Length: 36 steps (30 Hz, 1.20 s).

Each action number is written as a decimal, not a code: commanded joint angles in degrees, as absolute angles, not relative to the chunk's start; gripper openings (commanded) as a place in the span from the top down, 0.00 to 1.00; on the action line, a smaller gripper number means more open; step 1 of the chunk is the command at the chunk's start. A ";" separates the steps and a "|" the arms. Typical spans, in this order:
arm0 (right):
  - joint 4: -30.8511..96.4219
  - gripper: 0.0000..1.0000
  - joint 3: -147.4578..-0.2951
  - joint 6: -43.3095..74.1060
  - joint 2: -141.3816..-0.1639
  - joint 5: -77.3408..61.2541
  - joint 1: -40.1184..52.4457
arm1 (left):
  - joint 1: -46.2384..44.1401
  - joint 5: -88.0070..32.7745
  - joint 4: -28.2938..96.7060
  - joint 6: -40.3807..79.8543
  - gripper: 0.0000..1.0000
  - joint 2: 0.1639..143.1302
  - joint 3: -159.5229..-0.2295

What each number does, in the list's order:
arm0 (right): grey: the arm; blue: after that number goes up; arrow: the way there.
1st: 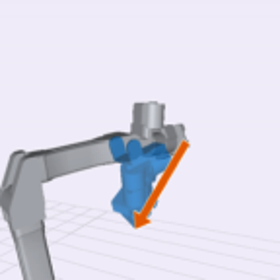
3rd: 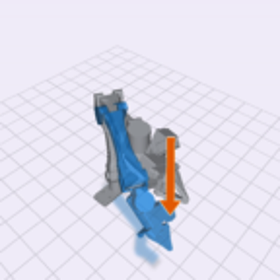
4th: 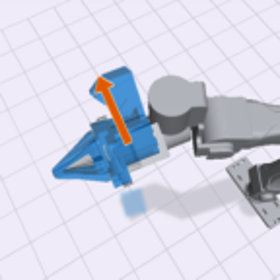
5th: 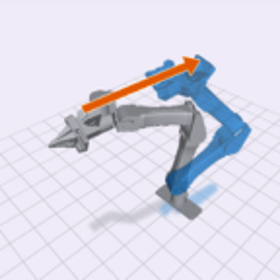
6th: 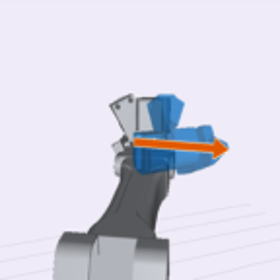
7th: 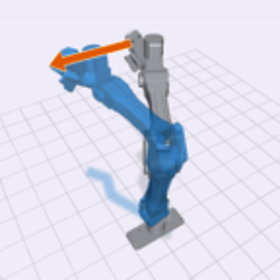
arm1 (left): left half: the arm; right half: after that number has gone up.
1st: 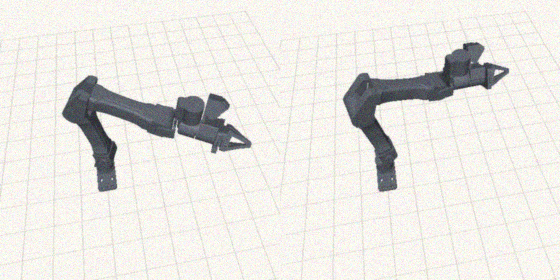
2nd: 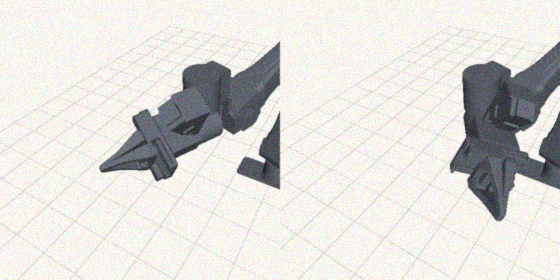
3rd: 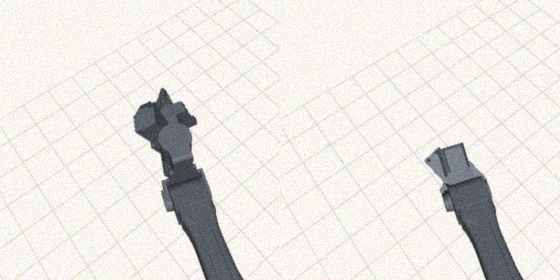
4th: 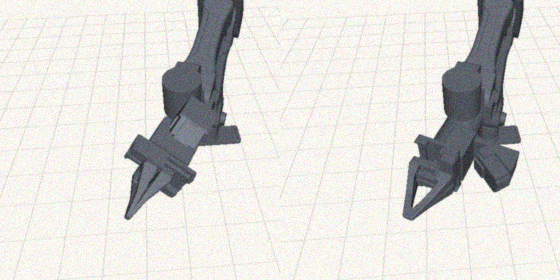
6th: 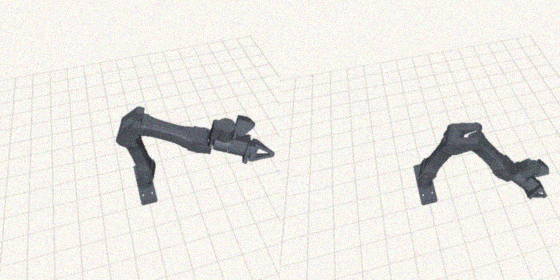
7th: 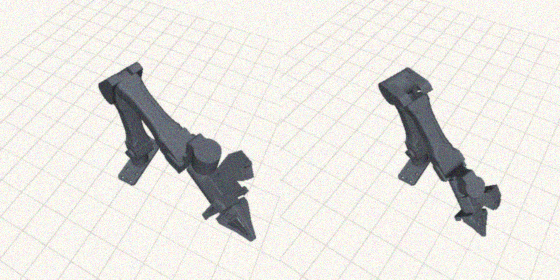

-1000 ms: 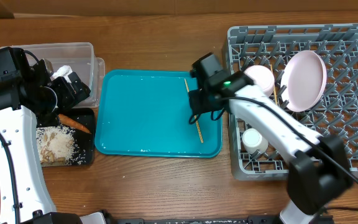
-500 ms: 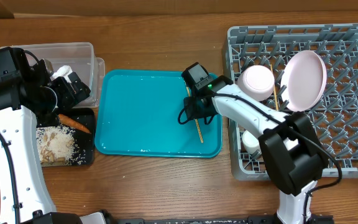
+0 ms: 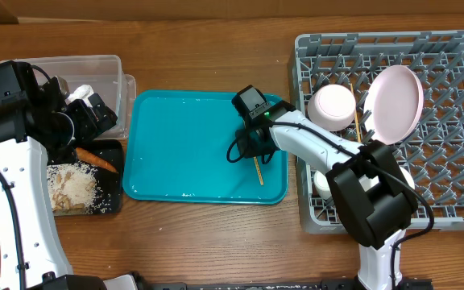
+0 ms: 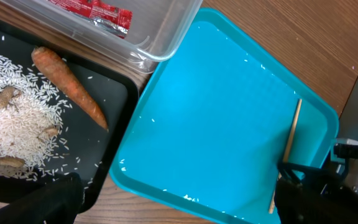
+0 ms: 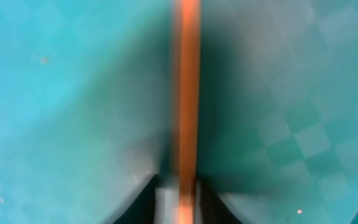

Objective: Sort waste into correct bins and load items into the dishwasher
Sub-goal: 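Return the right gripper to the teal tray and grasp the second chopstick, then carry the second chopstick into the rack and release it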

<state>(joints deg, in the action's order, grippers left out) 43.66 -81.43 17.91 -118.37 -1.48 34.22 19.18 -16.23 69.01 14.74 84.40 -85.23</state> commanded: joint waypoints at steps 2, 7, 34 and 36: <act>44.18 0.96 -81.34 18.31 -120.09 -1.76 34.44 | 19.46 -15.90 68.95 14.33 0.00 84.31 -86.08; 47.05 0.96 -83.18 18.26 -119.90 -2.07 34.33 | 19.46 -15.90 68.97 14.35 0.00 84.31 -86.08; 75.35 0.96 -102.91 2.68 -106.30 11.79 6.83 | 19.46 -15.92 68.97 14.35 0.00 84.31 -86.08; 75.33 0.96 -102.91 2.48 -106.30 11.75 4.69 | 19.46 -15.90 68.97 14.35 0.00 84.31 -86.08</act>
